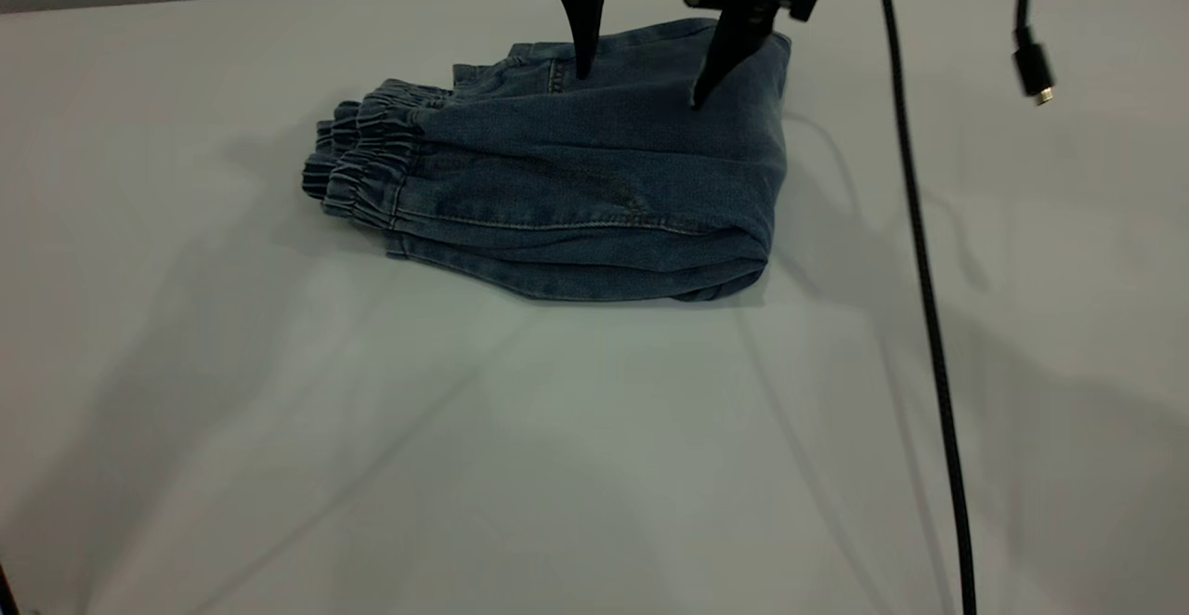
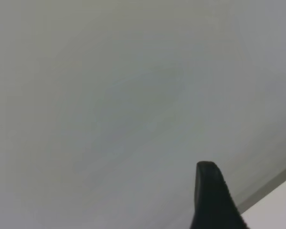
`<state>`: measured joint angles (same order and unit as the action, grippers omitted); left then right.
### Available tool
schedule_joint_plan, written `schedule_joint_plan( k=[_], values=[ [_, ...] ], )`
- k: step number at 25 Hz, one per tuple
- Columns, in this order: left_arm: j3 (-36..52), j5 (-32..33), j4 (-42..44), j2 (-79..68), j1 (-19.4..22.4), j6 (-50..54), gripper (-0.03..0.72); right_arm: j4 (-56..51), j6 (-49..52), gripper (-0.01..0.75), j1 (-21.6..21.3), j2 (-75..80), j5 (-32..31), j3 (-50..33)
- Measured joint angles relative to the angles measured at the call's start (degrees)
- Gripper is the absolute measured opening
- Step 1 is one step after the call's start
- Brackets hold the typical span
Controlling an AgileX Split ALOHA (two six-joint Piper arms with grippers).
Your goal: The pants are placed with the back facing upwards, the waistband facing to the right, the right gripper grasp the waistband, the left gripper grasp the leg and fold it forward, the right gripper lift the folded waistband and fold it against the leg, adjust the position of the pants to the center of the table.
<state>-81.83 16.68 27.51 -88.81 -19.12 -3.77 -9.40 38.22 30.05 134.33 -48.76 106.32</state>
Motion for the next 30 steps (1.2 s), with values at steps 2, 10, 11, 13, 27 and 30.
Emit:
schedule_joint_plan(
  k=[2, 10, 11, 13, 27, 30],
  values=[
    [0.0, 0.0, -1.13, 0.0, 0.0, 0.0, 0.36, 0.98, 3.62, 0.528, 0.06, 2.2, 1.77, 2.17],
    [0.0, -0.05, -1.15, 0.0, 0.0, 0.0, 0.36, -12.45, 10.46, 0.528, 0.25, 9.72, 2.28, 9.04],
    [0.0, -0.05, -1.15, 0.0, 0.0, 0.0, 0.36, -15.96, 10.87, 0.528, 0.25, 10.18, 1.46, 9.04],
    [0.0, -0.05, -0.95, 0.0, 0.0, 0.0, 0.36, -20.56, 10.87, 0.528, 0.25, 10.59, 0.21, 9.04],
    [0.0, -0.18, -0.92, 0.12, 0.0, 0.0, 0.36, -13.64, 14.31, 0.516, 0.83, 12.34, -4.2, 9.04],
    [0.0, -0.06, -0.92, 0.85, 0.0, 0.0, 0.36, -12.73, 11.79, 0.516, 0.83, 12.34, -3.14, 9.04]
  ],
)
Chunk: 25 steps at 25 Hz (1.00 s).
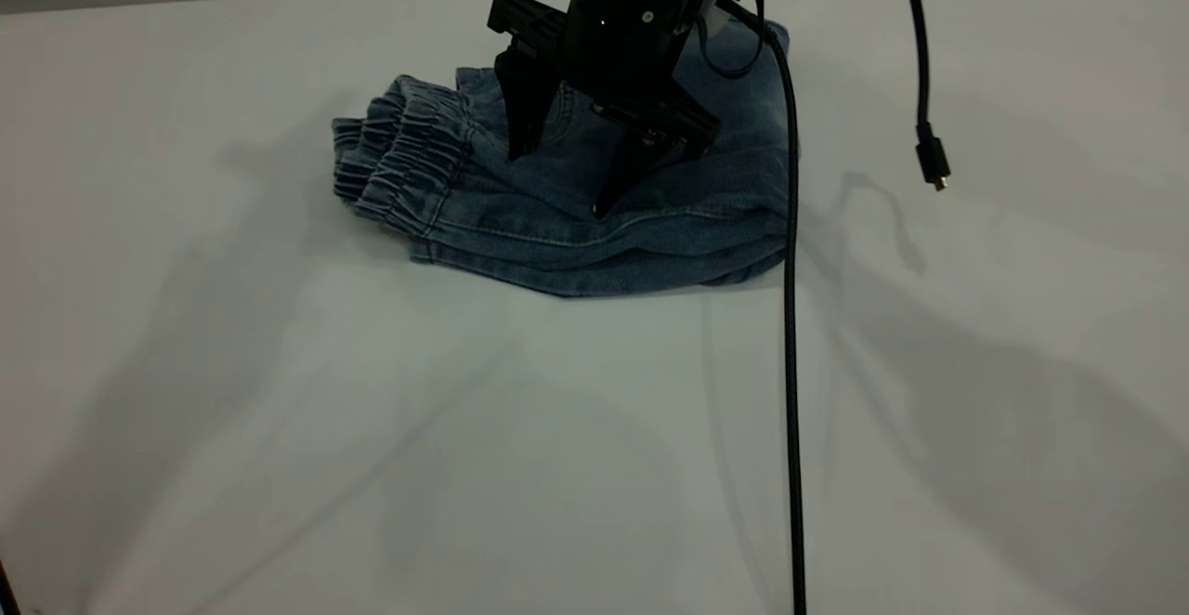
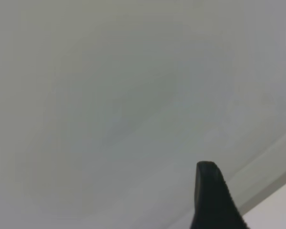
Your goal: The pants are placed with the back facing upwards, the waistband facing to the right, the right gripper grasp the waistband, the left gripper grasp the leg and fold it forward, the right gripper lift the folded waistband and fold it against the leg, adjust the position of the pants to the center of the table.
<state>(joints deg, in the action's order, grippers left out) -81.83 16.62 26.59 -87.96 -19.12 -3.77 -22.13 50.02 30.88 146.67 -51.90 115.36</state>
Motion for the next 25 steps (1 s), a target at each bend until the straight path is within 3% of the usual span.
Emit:
schedule_joint_plan(
  k=[14, 20, 25],
  values=[
    [0.0, -0.29, -0.22, 0.88, 0.0, 0.02, 0.36, 11.57, -14.74, 0.512, -0.05, -0.65, -14.94, -0.08],
    [0.0, -0.36, -0.01, 0.88, -1.16, -0.04, 0.36, 5.69, -12.95, 0.512, 0.59, -1.42, -12.88, -0.13],
    [0.0, -0.41, 0.39, 0.95, -2.14, -0.19, 0.359, 1.09, -9.52, 0.512, 5.1, -1.48, -9.4, -0.13]
  ],
)
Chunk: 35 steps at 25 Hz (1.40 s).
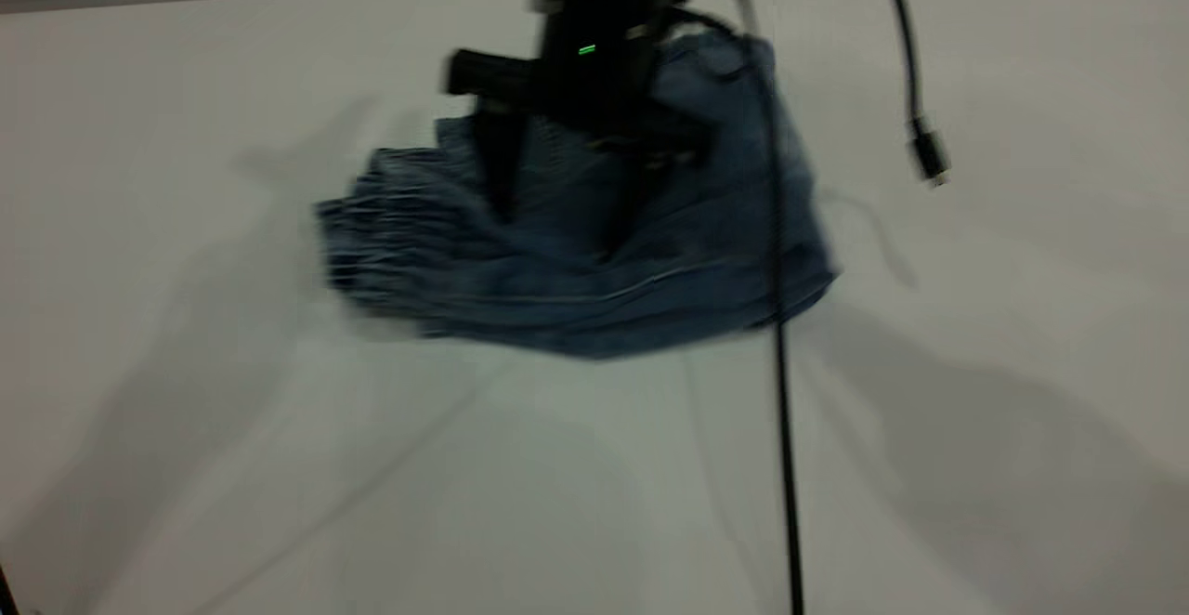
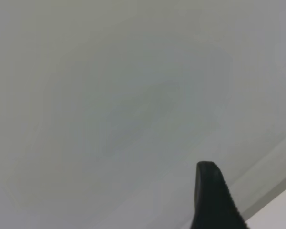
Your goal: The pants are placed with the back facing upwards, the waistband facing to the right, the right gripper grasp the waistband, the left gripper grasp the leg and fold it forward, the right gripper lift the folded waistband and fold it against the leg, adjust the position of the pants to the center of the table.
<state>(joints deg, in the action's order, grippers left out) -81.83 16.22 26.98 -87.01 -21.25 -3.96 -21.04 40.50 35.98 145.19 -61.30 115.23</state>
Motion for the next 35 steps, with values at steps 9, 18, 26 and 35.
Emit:
schedule_joint_plan(
  k=[9, 18, 26, 35],
  values=[
    [0.05, 0.08, 0.0, 2.71, -0.05, 0.0, 0.359, 2.85, 5.57, 0.51, 2.45, -0.32, -0.82, 0.0],
    [0.1, -0.39, -0.57, 2.72, -0.1, -0.02, 0.359, 12.06, 5.81, 0.482, 2.39, -7.41, -2.03, 0.05],
    [0.16, -0.15, -0.09, 4.29, -3.29, 0.0, 0.359, 19.14, -5.93, 0.479, 2.39, -17.7, -1.34, 0.09],
    [2.6, 0.19, 0.2, 11.79, -3.42, 0.0, 0.359, 25.24, -26.87, 0.479, 2.86, -32.44, -4.02, 0.09]
  ],
)
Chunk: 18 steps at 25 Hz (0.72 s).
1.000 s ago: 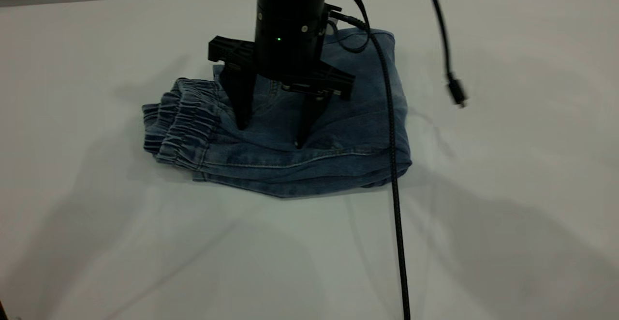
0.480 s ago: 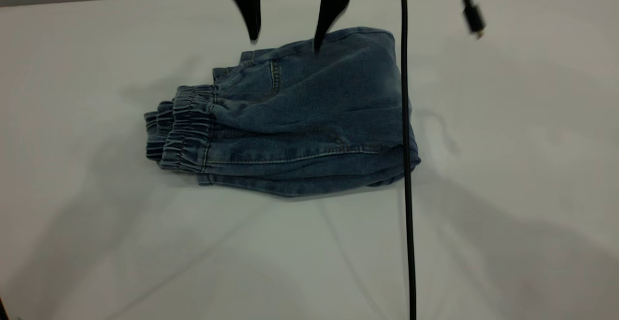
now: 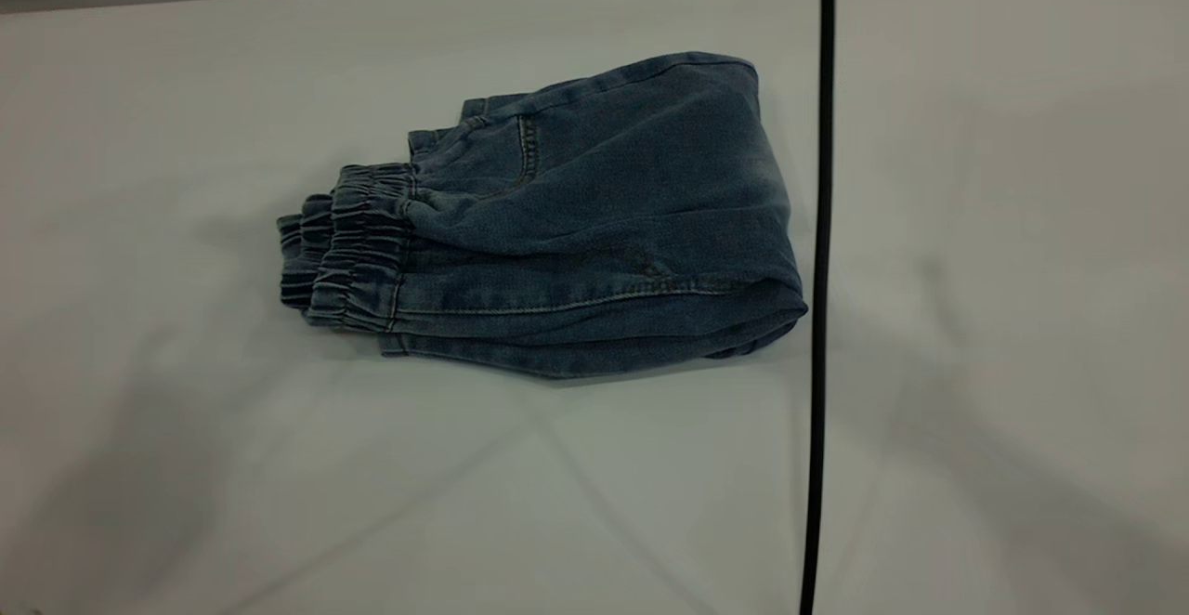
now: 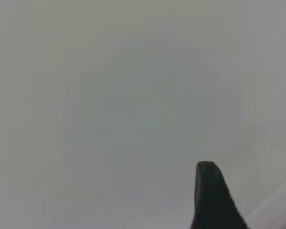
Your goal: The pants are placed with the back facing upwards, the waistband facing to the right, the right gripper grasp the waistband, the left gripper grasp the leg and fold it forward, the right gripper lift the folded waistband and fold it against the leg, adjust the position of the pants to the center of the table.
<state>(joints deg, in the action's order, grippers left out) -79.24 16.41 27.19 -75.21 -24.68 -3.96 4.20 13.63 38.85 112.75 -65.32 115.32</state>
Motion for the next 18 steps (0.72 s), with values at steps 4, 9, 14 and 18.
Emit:
schedule_joint_plan(
  k=[4, 9, 14, 18],
  values=[
    [1.5, -0.46, 0.06, 4.5, 0.0, 0.0, 0.359, 0.53, -7.17, 0.479, 0.06, -7.99, -0.55, 0.0],
    [1.64, -0.1, 0.06, 9.3, 0.0, -0.04, 0.359, 0.88, -11.63, 0.479, 0.06, -17.77, -1.81, -0.03],
    [1.64, 1.1, -0.64, 12.95, 0.0, -0.04, 0.359, 0.08, -14.36, 0.479, 0.06, -27.17, -5.12, -0.43],
    [1.64, 2.57, -0.69, 15.68, 0.0, -0.04, 0.359, -2.83, -15.59, 0.479, 0.06, -34.49, -4.86, -3.83]
  ],
)
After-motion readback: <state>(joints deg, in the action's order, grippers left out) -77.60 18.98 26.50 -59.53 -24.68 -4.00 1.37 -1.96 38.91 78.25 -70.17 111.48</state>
